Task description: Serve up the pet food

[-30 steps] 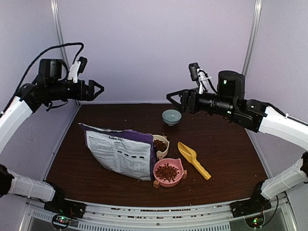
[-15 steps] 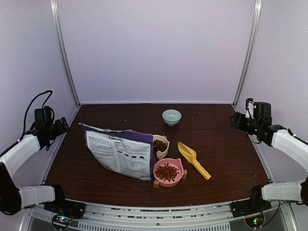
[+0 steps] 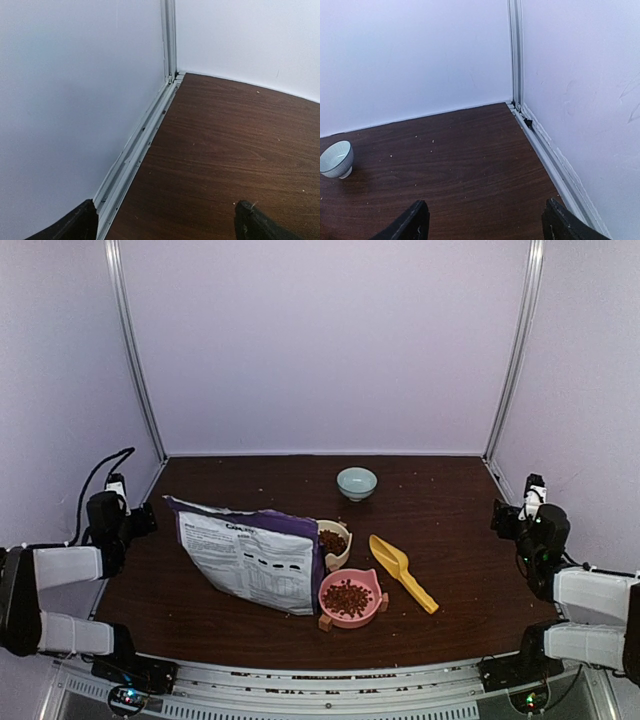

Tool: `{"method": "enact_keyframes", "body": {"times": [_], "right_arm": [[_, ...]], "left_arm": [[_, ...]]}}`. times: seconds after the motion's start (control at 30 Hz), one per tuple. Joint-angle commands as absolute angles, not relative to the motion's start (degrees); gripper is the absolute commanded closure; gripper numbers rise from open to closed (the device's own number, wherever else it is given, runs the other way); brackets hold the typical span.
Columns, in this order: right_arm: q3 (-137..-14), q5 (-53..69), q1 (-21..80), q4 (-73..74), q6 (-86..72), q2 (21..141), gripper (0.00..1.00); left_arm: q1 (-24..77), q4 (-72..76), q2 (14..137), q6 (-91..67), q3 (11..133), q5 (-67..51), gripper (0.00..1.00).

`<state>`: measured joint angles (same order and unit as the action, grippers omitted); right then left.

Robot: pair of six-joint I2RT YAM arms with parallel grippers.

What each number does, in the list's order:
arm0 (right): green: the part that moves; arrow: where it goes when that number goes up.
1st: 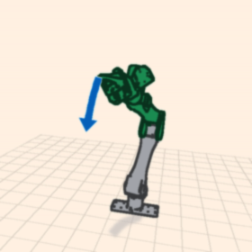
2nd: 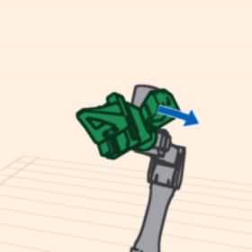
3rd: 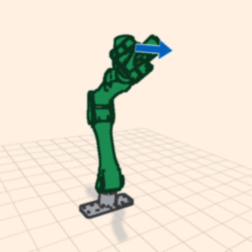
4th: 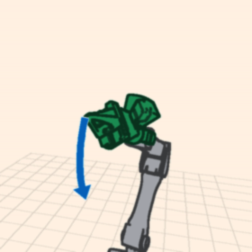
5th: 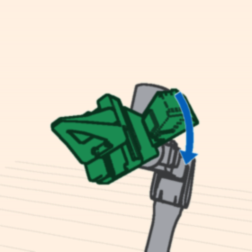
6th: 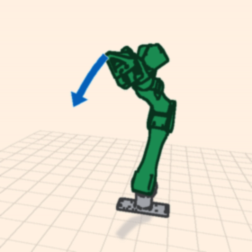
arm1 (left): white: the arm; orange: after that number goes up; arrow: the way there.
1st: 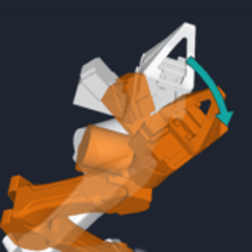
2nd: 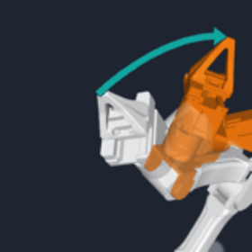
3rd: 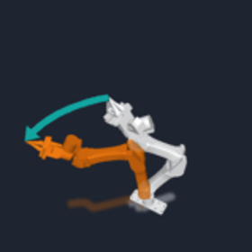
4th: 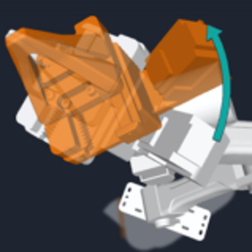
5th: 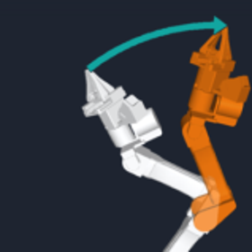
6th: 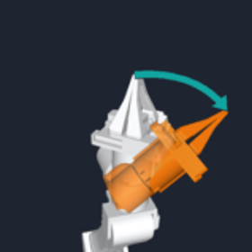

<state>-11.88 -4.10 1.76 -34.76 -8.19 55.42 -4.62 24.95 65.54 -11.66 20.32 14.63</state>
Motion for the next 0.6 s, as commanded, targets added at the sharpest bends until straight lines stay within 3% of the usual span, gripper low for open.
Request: {"method": "enact_keyframes", "body": {"times": [0.0,0.57], "right_arm": [[-10.29,-7.66,1.15,-53.92,-6.00,60.52,0.21],[-10.15,-9.20,1.15,-60.09,-5.33,67.00,0.21]], "left_arm": [[-4.18,41.10,71.31,-5.99,21.03,10.18,0.02],[-4.01,48.43,72.80,-2.21,19.34,10.06,0.02]]}}
